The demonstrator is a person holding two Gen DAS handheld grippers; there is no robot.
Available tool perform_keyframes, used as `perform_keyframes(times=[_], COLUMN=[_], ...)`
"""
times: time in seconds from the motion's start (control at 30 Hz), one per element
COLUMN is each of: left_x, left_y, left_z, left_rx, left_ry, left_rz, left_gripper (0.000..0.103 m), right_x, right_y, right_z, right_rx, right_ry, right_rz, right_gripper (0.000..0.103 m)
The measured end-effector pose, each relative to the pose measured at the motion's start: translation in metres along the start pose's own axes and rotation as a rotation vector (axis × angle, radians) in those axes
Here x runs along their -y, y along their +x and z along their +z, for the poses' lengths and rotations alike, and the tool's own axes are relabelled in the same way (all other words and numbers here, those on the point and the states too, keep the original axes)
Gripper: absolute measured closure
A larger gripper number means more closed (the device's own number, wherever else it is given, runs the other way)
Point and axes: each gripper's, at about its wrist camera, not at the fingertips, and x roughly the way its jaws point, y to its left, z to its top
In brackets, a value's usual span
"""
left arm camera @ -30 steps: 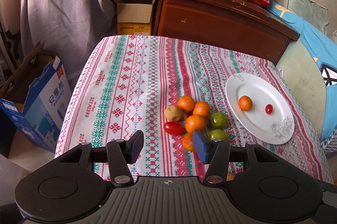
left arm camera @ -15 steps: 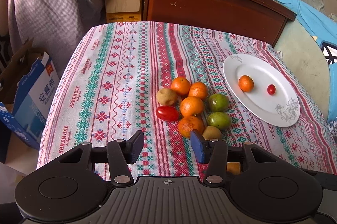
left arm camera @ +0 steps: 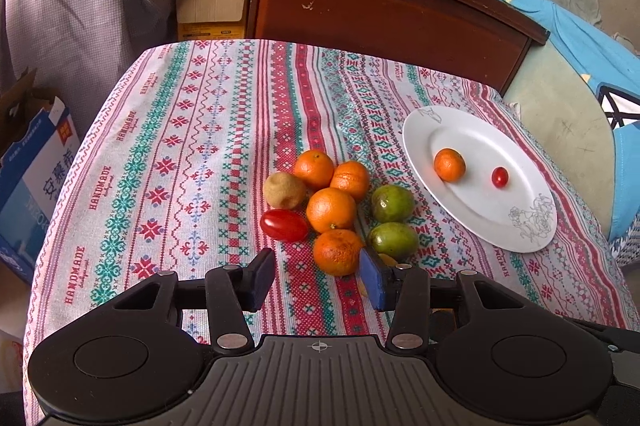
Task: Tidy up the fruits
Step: 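Grasp a brown kiwi-like fruit from the cluster with the right tool, then grasp a tangerine with the left tool while the right tool carries the kiwi to the plate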
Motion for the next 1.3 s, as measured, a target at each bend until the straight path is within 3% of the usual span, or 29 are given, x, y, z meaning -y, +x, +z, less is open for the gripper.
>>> perform_keyframes(times=[0.7, 0.83, 1.3], left_x=[-0.012, -0.007, -0.004], left_y=[0.013, 0.011, -0.006], left_z=[0.004, 0.004, 0.005], left_rx=[-0.027, -0.018, 0.028], left_ry=[-0.148, -0.125, -0.093], left_rz=[-0.107, -0.122, -0.074], left_gripper=[0.068, 0.075, 0.077], right_x=[0.001, 0.001, 0.003], right_y=[0.001, 0.001, -0.002], right_z=[-0.001, -0.001, 0.001], right_rx=[0.009, 0.010, 0.014], right_ry=[0.003, 0.004, 0.015], right_rz=[0.006, 0.007, 0.007], right_gripper=[0.076, 0.076, 0.077])
